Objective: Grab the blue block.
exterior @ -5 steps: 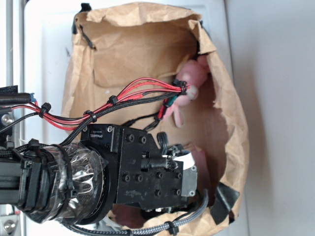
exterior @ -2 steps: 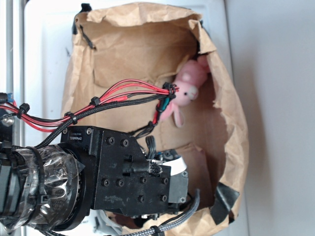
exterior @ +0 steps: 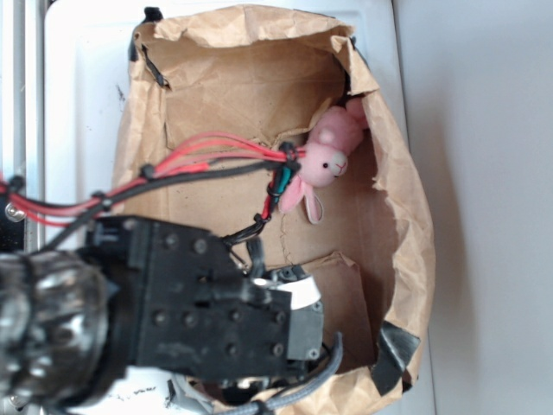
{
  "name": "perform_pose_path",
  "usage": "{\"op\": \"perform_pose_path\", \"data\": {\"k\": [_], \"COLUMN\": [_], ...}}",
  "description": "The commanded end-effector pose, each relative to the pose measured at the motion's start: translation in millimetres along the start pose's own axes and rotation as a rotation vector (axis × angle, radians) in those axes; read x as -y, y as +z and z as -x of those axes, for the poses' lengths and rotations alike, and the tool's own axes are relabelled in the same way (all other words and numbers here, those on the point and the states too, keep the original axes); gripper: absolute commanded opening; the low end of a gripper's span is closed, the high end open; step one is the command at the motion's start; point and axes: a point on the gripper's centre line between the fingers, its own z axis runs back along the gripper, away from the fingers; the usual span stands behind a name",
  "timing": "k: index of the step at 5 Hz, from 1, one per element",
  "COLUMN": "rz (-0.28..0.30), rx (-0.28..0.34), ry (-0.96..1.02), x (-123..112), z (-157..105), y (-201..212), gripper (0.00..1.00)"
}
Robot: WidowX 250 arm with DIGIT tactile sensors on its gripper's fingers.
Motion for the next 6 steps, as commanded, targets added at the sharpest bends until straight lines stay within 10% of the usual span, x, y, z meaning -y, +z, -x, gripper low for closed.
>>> {"op": "perform_pose_path", "data": {"k": [1,6], "rz": [0.030,-0.183], "rx": [0.068,0.083], "ry": [-0.026,-0.400], "x": [-33.3,-40.8], "z": [-65.8,-49.4], "y": [40.4,116.2], "gripper": [0.00,0.00]}}
